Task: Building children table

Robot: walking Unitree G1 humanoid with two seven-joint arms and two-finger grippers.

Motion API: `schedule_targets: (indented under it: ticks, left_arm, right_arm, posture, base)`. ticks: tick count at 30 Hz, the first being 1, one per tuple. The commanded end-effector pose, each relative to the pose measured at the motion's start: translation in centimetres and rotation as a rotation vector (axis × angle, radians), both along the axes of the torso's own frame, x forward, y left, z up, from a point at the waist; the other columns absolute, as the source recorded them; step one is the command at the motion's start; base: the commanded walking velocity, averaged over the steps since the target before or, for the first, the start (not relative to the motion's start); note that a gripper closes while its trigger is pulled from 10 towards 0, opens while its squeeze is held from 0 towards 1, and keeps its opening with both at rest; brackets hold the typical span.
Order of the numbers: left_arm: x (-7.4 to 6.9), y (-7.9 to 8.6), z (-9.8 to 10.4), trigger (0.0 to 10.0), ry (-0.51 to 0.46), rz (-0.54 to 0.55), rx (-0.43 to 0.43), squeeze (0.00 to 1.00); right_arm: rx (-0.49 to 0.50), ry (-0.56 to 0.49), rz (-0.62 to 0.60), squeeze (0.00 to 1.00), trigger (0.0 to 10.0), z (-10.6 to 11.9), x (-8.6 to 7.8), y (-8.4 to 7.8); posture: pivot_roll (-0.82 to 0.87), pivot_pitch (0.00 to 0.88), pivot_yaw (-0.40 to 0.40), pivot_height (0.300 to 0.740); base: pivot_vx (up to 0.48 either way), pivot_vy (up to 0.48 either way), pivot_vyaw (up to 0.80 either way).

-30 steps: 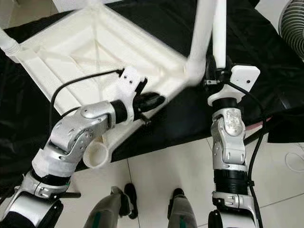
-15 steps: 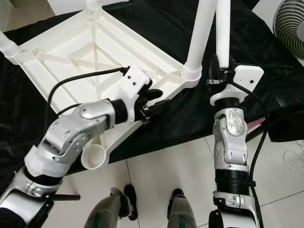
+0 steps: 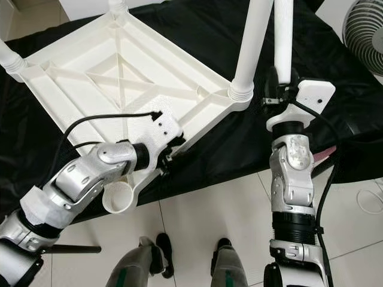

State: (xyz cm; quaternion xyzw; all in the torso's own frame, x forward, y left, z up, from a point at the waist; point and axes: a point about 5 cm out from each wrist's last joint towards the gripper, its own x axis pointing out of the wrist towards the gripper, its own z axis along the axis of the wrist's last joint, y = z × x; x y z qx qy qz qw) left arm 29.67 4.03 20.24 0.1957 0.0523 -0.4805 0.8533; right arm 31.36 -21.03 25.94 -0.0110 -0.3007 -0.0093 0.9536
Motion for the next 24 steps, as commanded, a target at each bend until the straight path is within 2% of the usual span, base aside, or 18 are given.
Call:
schedule_targets:
  ticks: [1,8,13,14,15,19,20,21,22,24]
  left_arm:
    - [-1.4,-0.2,-1.0,10.0,0.117,-0.256,0.051,0.0]
    - [-1.7,1.5,-0.1,10.0,0.11,-0.27,0.039,0.0]
    - [-1.9,2.2,0.1,10.0,0.115,-0.273,0.049,0.0]
    - [-2.1,2.5,0.0,9.0,0.121,-0.276,0.059,0.0]
    - [-2.2,2.7,-0.1,4.4,0.125,-0.28,0.065,0.0]
    - [-2.3,2.8,-0.2,4.5,0.128,-0.275,0.071,0.0]
    - [-2.3,2.8,-0.3,2.7,0.128,-0.274,0.072,0.0]
    - [-2.3,2.7,-0.4,1.8,0.127,-0.271,0.072,0.0]
    - [-2.4,2.5,-0.4,0.0,0.129,-0.275,0.071,0.0]
    - [-2.4,2.4,-0.5,0.0,0.131,-0.285,0.072,0.0]
  right_arm:
    - [-0.011,-0.041,0.009,0.0,10.0,0.6,-0.5,0.2]
    - [-0.012,-0.034,0.01,0.0,10.0,0.4,-0.4,0.2]
    - [-0.012,-0.033,0.011,0.0,10.0,0.4,-0.4,0.3]
    - [-0.012,-0.032,0.012,0.0,10.0,0.4,-0.4,0.3]
    - [-0.013,-0.031,0.012,0.0,10.0,0.4,-0.4,0.3]
    - [-0.013,-0.029,0.014,0.0,10.0,0.4,-0.3,0.3]
    - [-0.013,-0.028,0.015,0.0,10.0,0.4,-0.3,0.3]
    - [-0.014,-0.028,0.015,0.0,10.0,0.3,-0.3,0.4]
    - [-0.015,-0.027,0.015,0.0,10.0,0.4,-0.4,0.4]
    - [-0.016,-0.027,0.015,0.0,10.0,0.4,-0.4,0.4]
  posture:
    - [-0.1,0.237,0.141,0.74]
    - [-0.1,0.237,0.141,0.74]
    - [-0.09,0.24,0.14,0.74]
    - [-0.09,0.24,0.14,0.74]
    - [-0.09,0.24,0.138,0.74]
    - [-0.09,0.24,0.138,0.74]
    - [-0.09,0.24,0.138,0.74]
    - [-0.09,0.242,0.136,0.74]
    - [-0.09,0.242,0.136,0.74]
    - [-0.09,0.242,0.136,0.74]
  base:
    - [0.0,0.0,0.0]
    - [0.0,0.0,0.0]
    - [0.0,0.0,0.0]
    - [0.0,0.0,0.0]
    - [0.0,0.0,0.0]
    - [0.0,0.0,0.0]
    - [0.0,0.0,0.0]
    - [0.0,0.0,0.0]
    - [0.0,0.0,0.0]
    - [0.0,0.0,0.0]
